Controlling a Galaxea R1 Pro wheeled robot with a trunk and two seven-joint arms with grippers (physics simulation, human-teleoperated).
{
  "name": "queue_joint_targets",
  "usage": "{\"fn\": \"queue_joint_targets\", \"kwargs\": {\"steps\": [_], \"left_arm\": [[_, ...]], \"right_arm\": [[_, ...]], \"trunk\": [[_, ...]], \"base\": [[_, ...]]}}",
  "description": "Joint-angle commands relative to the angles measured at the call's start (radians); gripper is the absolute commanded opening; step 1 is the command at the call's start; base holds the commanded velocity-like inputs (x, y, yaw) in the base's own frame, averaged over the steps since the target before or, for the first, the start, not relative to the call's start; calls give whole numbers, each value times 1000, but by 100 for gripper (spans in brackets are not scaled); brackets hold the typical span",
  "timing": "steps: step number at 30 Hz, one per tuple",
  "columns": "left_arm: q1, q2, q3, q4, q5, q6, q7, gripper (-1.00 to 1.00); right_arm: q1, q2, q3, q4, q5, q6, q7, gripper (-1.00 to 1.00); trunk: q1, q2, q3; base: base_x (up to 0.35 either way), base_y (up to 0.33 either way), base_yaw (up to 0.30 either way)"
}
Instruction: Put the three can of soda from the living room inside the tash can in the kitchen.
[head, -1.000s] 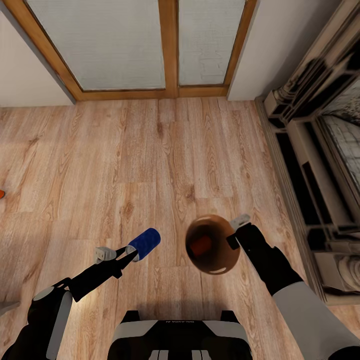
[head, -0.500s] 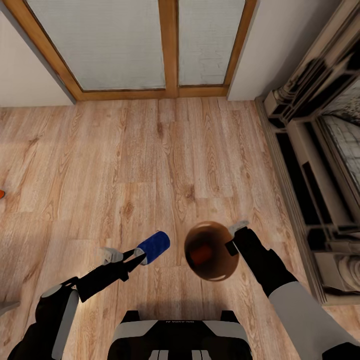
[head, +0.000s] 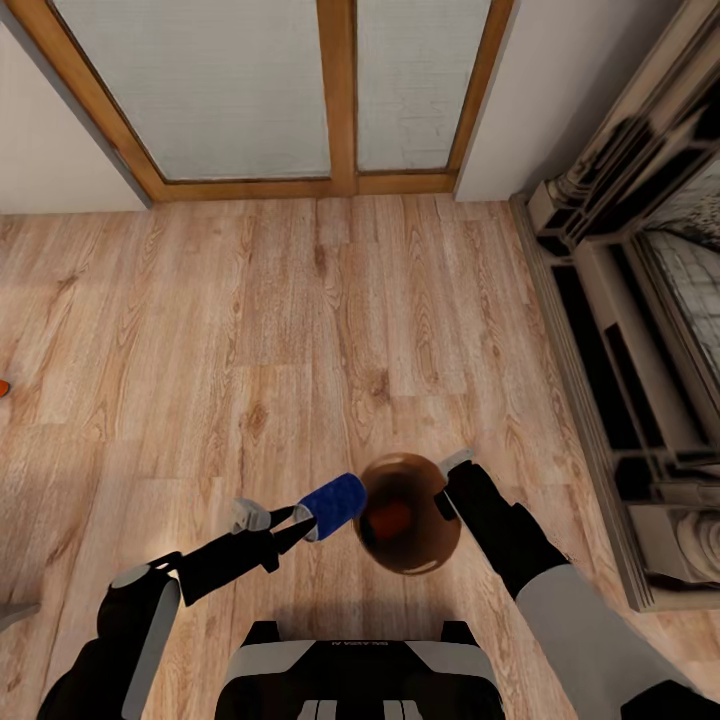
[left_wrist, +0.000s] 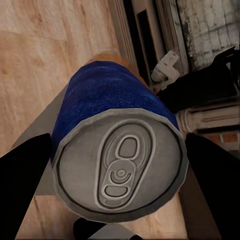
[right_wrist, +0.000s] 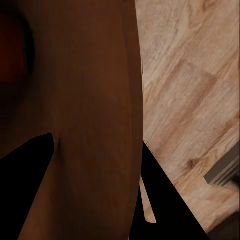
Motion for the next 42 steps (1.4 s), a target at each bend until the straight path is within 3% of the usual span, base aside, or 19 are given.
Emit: {"fn": "queue_joint_targets", "kwargs": {"steps": [1, 6, 14, 18, 29, 30, 42], "left_arm": [[0, 0, -2, 0, 0, 1, 0, -100], [-1, -1, -16, 0, 0, 13, 0, -100], [-1, -9, -48, 0, 0, 22, 2, -100], [-2, -19, -72, 0, 0, 23, 5, -100], [-4, -30, -78, 0, 0, 22, 8, -100], [-4, -31, -78, 0, 0, 22, 9, 100], [-5, -35, -79, 0, 0, 22, 9, 100]], "right_arm": [[-1, 8, 1, 7, -36, 1, -7, -100], [-2, 51, 3, 49, -36, 1, -59, -100], [-14, 64, 4, 57, -37, 1, -68, -100], [-32, 78, 26, 58, -37, 1, -69, -100], [-65, 110, 46, 59, -37, 1, -80, -100], [-66, 111, 46, 59, -37, 1, -83, -100], [-67, 113, 69, 61, -38, 1, -99, -100]], "trunk": [[0, 0, 0], [0, 0, 0], [0, 0, 0], [0, 0, 0], [0, 0, 0], [0, 0, 0], [0, 0, 0]], "base": [[0, 0, 0], [0, 0, 0], [0, 0, 0], [0, 0, 0], [0, 0, 0], [0, 0, 0], [58, 0, 0]]}}
